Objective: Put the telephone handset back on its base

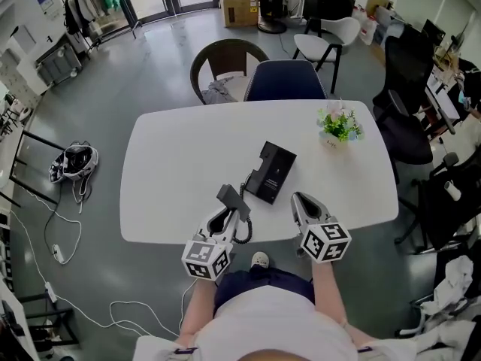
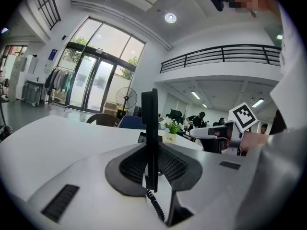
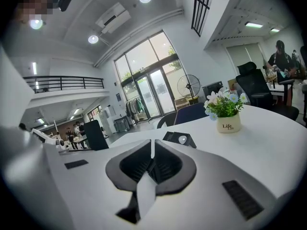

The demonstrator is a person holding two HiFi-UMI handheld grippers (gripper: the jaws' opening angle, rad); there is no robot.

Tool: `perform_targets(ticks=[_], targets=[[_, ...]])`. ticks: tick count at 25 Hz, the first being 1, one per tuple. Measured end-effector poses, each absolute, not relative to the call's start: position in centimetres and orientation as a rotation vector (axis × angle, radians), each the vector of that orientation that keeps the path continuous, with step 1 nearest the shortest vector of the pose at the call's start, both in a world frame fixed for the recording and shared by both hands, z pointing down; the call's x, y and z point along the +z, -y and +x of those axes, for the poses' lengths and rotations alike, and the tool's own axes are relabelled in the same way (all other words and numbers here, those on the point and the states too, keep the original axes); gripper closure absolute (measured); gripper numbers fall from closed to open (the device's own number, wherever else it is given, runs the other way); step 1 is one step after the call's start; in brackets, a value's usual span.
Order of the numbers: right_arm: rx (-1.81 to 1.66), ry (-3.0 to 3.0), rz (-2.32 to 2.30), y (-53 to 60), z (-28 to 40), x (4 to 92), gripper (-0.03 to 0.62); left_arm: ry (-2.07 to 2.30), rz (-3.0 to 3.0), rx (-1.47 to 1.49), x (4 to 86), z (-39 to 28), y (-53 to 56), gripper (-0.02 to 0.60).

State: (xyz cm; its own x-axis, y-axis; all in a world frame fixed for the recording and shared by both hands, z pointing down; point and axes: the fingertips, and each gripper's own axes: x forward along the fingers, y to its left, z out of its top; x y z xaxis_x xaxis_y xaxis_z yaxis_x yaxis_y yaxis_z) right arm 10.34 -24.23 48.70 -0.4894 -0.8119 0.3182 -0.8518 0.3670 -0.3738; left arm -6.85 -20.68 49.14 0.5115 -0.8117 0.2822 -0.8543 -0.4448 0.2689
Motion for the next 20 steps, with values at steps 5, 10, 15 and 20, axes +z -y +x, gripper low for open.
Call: perform_targets(ticks=[5,10,15,20], targets=[[0.793,2.528,1.536,25.1,10.5,49.5,0.548,1.355,2.404,0.176,49.4,-6.2,21.8,0.503],[0.824,2.529,1.52,24.9,9.7,50.2,0.548,1.328,2.385,0.171,49.8,-6.5,21.3,0.503],[0.76,2.515,1.537,24.4,9.4,50.0,0.548,1.317,2.39,0.17,49.5,-7.4,21.2,0.503],[0.754,2.514,1.551,24.1,9.1,50.3,0.548,1.27,2.405,0.191,50.1,-7.7,21.5,0.503]])
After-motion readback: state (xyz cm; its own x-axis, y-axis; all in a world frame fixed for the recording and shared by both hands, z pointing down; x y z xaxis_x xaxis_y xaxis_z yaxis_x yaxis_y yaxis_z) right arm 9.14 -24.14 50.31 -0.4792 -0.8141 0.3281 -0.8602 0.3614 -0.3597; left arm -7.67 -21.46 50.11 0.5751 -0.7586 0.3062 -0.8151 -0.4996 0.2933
